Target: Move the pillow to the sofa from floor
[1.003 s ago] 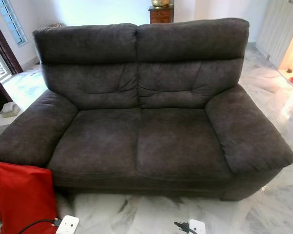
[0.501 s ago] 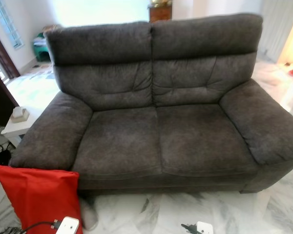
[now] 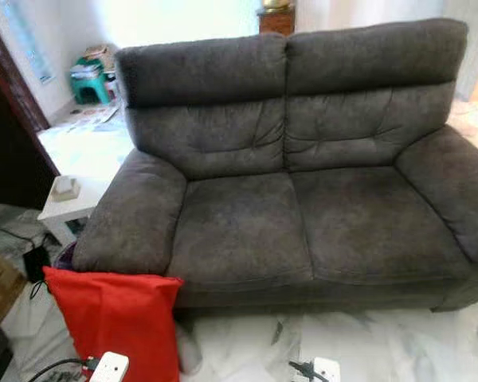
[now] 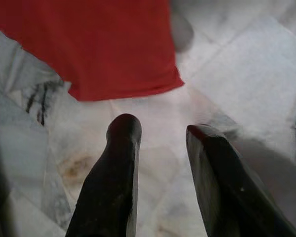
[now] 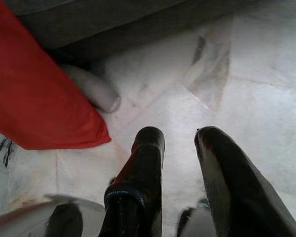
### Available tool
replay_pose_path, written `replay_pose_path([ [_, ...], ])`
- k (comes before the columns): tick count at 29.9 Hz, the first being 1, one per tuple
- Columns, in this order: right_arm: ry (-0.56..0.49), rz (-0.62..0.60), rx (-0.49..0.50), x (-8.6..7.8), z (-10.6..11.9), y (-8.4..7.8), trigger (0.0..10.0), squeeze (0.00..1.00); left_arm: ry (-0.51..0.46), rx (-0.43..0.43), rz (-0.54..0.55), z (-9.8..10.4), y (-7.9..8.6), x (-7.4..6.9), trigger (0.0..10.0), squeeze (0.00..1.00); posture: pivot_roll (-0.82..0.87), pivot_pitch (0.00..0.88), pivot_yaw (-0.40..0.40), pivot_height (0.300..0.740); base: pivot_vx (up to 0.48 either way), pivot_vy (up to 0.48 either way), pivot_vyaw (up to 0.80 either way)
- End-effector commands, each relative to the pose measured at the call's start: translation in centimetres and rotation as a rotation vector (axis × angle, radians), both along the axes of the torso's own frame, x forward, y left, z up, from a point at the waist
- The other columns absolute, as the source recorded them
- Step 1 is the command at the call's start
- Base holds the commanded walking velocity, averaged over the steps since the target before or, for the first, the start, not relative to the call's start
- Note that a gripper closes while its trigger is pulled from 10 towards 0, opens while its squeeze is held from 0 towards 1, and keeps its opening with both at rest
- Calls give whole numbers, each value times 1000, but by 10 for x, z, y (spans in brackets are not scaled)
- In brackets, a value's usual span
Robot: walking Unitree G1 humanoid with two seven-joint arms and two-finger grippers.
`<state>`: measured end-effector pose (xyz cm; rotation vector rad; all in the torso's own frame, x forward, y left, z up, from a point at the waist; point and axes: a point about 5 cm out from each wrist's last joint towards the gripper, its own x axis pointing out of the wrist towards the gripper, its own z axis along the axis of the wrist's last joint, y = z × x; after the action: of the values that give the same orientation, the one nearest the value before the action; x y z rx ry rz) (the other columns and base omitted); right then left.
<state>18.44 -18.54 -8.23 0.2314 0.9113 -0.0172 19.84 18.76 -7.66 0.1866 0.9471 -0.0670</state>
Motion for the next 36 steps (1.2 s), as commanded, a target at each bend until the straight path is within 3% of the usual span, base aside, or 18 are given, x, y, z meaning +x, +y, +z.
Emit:
replay_pose_path([
  [1,8,11,25,1,-1,12,10000,0,26,24,14,-2,11,-7,10000,0,-51,3,94,740,0,480,0],
  [8,11,15,16,-1,-1,5,10000,0,25,18,17,-2,9,-6,10000,0,-54,4,86,740,0,480,0],
  [14,5,16,2,2,1,-3,10000,0,24,8,14,-2,4,-5,10000,0,-55,0,70,740,0,0,0],
  [25,8,64,-1,9,2,20,10000,0,8,-8,40,-2,4,-5,10000,0,-52,0,67,740,0,0,0],
  [29,6,80,-18,9,1,22,10000,0,6,-5,39,-2,5,-5,10000,0,-51,0,72,740,0,0,0],
  [36,16,69,-35,0,-2,17,10000,0,6,-2,27,-2,5,-5,10000,0,-53,0,81,740,0,0,800],
])
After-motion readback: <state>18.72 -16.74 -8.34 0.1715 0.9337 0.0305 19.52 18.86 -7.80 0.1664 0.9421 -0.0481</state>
